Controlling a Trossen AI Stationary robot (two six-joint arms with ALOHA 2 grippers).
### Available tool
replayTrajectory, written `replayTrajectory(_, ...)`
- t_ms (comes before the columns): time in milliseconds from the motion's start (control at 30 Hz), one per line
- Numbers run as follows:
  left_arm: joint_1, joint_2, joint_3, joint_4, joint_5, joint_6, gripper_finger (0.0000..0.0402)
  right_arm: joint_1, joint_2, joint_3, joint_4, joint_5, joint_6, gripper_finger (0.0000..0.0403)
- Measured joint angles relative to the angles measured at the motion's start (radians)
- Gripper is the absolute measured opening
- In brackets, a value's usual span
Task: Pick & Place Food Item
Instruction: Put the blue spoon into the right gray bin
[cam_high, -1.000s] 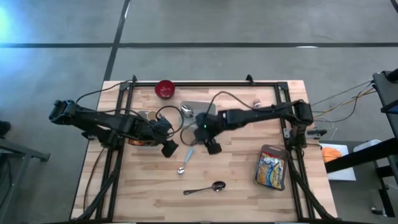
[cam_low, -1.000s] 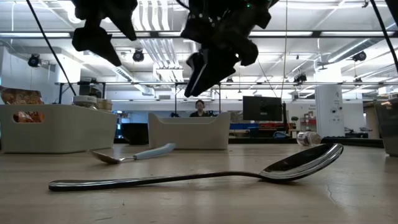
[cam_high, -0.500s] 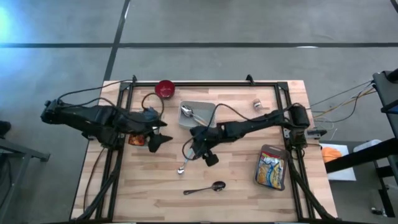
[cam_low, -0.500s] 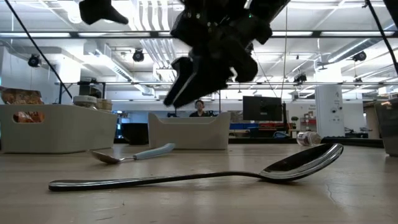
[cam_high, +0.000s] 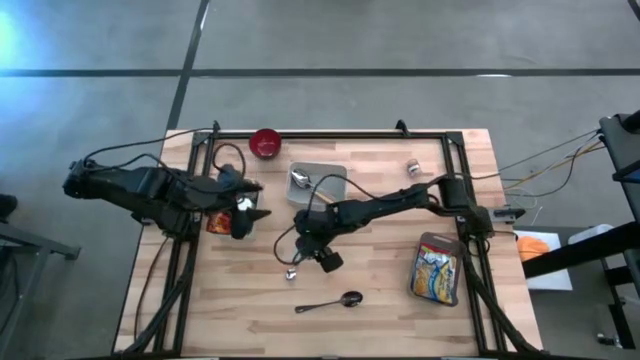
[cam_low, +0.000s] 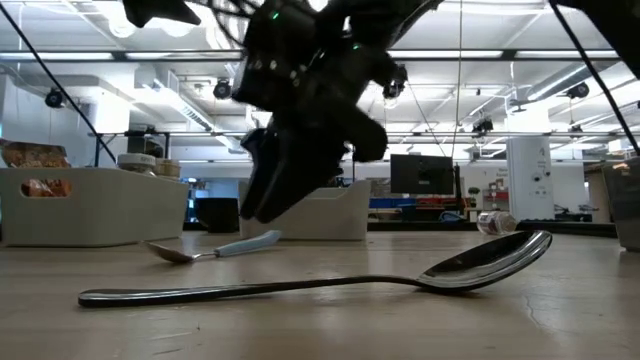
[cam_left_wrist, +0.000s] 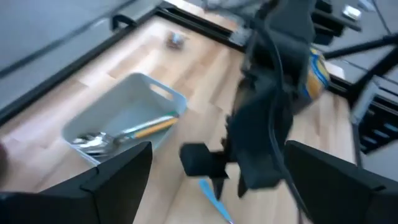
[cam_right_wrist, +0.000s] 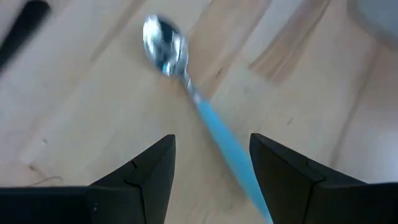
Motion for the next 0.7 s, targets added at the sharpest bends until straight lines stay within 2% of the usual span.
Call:
replayTrajectory(133, -0.001, -0.014, -0.001, -0.001, -0.036, -0.004, 0.0372, 0.003, 0.067, 0.084, -0.105, 0.001, -0.029, 0.0205)
replayTrajectory(433, -0.001, -0.036, -0.001, -0.011, -0.038, -0.008, 0.0372, 0.003, 0.188, 0.268, -0.241, 0.011, -0.051, 0.0201)
replayTrajectory(567, -0.001, -0.037, -0.001, -0.030, -0.035, -0.009, 0.0372, 0.004, 0.227, 0.324, -0.300, 0.031, -0.057, 0.0158)
replayTrajectory(700, -0.002, -0.039, -0.001, -0.046, -0.035, -0.034, 0.0372, 0.006, 0.238, 0.336, -0.322, 0.047, -0.054, 0.0080)
